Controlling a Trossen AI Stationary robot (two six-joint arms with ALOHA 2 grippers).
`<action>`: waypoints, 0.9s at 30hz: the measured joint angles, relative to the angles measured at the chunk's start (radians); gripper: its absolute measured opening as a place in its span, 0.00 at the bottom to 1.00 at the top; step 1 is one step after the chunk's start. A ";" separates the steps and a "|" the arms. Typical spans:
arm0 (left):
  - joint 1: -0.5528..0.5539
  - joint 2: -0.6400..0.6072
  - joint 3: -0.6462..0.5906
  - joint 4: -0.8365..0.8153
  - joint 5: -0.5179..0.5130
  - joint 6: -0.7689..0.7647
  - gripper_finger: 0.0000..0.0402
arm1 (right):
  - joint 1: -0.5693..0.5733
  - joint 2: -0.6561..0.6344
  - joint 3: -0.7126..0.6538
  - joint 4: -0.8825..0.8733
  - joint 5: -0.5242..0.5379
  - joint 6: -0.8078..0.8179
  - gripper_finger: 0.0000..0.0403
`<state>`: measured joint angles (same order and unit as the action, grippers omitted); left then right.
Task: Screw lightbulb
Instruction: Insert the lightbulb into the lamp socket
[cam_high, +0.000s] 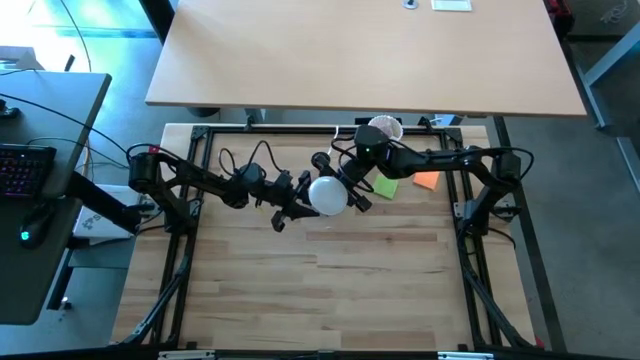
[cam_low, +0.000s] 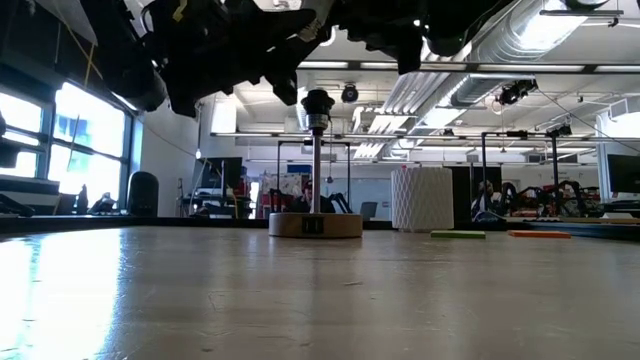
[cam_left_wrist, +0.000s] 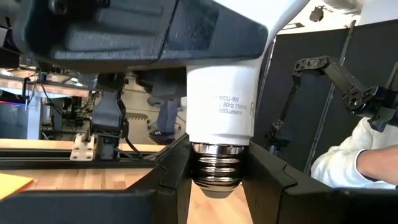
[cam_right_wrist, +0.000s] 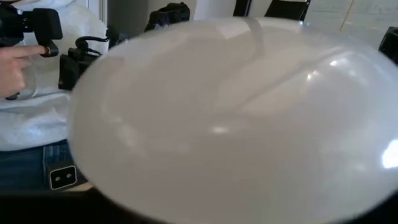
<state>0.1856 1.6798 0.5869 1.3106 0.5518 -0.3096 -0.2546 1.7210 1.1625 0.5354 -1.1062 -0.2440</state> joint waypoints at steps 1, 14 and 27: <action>0.000 0.000 0.000 0.000 0.000 0.000 0.25 | 0.000 0.000 0.000 -0.001 0.002 0.000 0.52; 0.000 -0.002 0.000 0.000 -0.003 -0.005 0.25 | 0.000 0.000 0.000 -0.003 0.010 -0.001 0.41; 0.045 0.006 -0.064 -0.258 -0.052 0.053 0.52 | -0.043 -0.032 0.003 0.018 0.013 0.031 0.38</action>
<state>0.2310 1.6863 0.5226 1.0521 0.5001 -0.2566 -0.2978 1.6891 1.1656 0.5536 -1.0931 -0.2134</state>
